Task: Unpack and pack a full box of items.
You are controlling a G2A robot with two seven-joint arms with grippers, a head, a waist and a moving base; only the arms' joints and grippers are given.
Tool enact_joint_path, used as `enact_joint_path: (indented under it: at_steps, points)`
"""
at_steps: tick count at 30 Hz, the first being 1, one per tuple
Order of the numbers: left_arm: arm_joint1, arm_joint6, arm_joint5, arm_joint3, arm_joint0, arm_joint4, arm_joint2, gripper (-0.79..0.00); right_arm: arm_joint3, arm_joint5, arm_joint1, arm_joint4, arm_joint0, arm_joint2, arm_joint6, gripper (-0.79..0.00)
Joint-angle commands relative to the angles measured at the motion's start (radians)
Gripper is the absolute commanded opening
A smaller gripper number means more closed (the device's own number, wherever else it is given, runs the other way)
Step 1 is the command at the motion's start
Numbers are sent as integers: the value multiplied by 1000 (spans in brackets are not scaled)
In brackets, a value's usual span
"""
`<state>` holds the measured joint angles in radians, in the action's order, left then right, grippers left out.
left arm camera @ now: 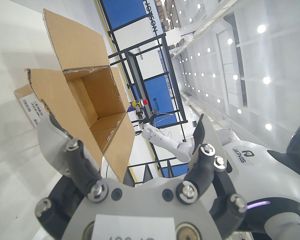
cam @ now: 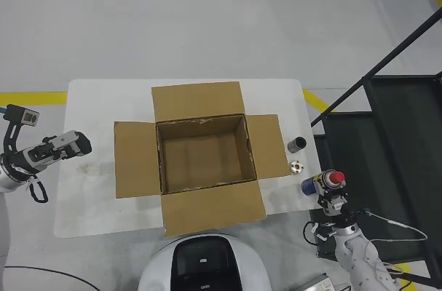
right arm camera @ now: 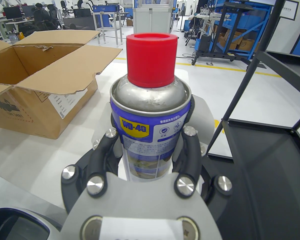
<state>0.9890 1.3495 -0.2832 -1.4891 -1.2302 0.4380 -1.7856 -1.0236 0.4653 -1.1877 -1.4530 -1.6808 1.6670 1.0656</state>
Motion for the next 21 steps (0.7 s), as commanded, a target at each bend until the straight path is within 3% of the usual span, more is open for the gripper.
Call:
enact_joint_path:
  at_steps: [1,13,15,17,19,21]
  points:
    - [0,0,0,0,0,0,0,0,51,-6,-2,-16,37,-21,19,-785]
    - [0,0,0,0,0,0,0,0,233,-58,-11,-58,166,-95,80,-776]
    - [0,0,0,0,0,0,0,0,253,-57,-12,-55,177,-100,82,-520]
    - [0,0,0,0,0,0,0,0,272,-54,-12,-48,188,-104,78,-480]
    - [0,0,0,0,0,0,0,0,285,-54,-13,-45,198,-108,79,-388]
    - [0,0,0,0,0,0,0,0,296,-51,-12,-44,204,-112,83,-77]
